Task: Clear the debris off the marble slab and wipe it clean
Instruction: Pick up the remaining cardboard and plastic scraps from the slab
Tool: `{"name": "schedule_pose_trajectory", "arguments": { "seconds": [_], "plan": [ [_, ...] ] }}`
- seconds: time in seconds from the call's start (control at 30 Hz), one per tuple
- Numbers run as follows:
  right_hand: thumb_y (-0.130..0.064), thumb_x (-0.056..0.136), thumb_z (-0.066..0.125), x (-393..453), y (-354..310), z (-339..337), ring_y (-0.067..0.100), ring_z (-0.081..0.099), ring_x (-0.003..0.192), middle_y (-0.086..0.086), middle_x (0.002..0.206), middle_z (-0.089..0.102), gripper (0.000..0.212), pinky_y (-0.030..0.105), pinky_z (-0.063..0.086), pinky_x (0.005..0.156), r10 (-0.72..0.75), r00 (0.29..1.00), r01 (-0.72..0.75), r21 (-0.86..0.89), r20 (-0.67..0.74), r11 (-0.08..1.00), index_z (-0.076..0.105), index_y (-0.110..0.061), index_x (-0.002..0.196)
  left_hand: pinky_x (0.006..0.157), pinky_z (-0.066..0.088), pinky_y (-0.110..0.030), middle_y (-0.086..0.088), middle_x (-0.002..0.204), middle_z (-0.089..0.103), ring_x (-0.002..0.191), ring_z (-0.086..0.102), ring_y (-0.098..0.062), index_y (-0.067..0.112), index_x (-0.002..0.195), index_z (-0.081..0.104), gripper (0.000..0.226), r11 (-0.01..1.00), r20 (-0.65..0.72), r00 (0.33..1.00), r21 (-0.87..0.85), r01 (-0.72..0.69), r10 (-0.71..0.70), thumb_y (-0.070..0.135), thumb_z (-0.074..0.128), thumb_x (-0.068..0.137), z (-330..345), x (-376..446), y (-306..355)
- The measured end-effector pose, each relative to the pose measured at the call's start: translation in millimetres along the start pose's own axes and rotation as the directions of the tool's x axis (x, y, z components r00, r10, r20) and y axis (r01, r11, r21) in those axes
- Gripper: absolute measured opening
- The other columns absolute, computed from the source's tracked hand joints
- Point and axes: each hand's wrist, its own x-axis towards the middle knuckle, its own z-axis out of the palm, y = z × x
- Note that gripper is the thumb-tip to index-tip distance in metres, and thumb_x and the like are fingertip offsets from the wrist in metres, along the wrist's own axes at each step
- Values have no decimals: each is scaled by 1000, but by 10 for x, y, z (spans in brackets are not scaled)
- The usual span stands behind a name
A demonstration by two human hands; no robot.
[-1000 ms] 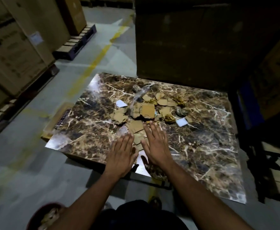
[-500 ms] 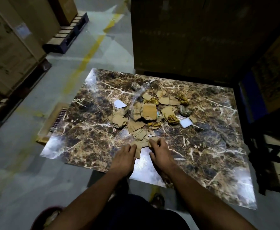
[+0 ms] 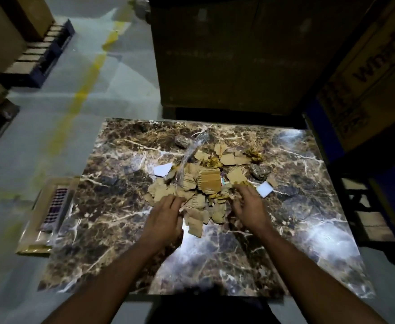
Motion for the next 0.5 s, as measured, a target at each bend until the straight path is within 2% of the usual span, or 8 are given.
{"name": "schedule_pose_trajectory", "arguments": {
  "seconds": [0.1, 0.2, 0.3, 0.4, 0.47, 0.5],
  "plan": [
    [-11, 91, 63, 426, 93, -173, 26, 53, 121, 7, 131, 57, 44, 41, 49, 100, -11, 999, 9, -57, -33, 998, 59, -18, 135, 85, 51, -41, -5, 113, 59, 104, 55, -25, 16, 123, 58, 45, 999, -76, 996, 29, -40, 42, 35, 41, 87, -201, 528, -139],
    [-26, 92, 65, 935, 187, -370, 25, 43, 128, 3, 141, 50, 47, 51, 44, 105, 62, 998, -66, -156, -34, 985, 55, -27, 138, 88, 48, -41, -8, 119, 57, 109, 53, -27, 16, 129, 56, 41, 996, -78, 997, 82, -18, 24, 28, 53, 90, -324, 1178, -262],
    [-49, 89, 63, 1394, 355, -488, 38, 30, 139, 10, 156, 35, 59, 57, 38, 109, 184, 983, -177, -288, -3, 941, 47, -37, 144, 98, 42, -42, -7, 135, 52, 122, 45, -28, 22, 138, 49, 50, 986, -12, 997, 148, 82, -81, 31, 63, 90, -356, 1741, -313],
    [-65, 85, 65, 1718, 524, -506, 46, 13, 149, 8, 167, 13, 72, 68, 26, 111, 258, 960, -210, -329, 111, 921, 35, -51, 148, 106, 38, -47, -8, 150, 42, 133, 37, -33, 31, 146, 39, 65, 978, 98, 985, 167, 123, -141, 39, 67, 89, -283, 2170, -324],
    [-68, 83, 66, 1862, 573, -480, 50, 3, 151, 6, 170, 0, 79, 72, 21, 113, 236, 939, -144, -338, 249, 930, 26, -58, 150, 112, 34, -54, -7, 159, 32, 142, 28, -36, 39, 150, 30, 67, 977, 182, 971, 177, 121, -153, 46, 63, 92, -169, 2383, -324],
    [-69, 83, 65, 1919, 572, -450, 50, 3, 152, 6, 170, -4, 82, 73, 21, 115, 198, 924, -68, -369, 326, 927, 20, -60, 151, 115, 29, -57, -7, 162, 26, 146, 23, -37, 42, 152, 26, 64, 975, 231, 961, 195, 108, -153, 50, 56, 96, -120, 2460, -316]
  ]
}}
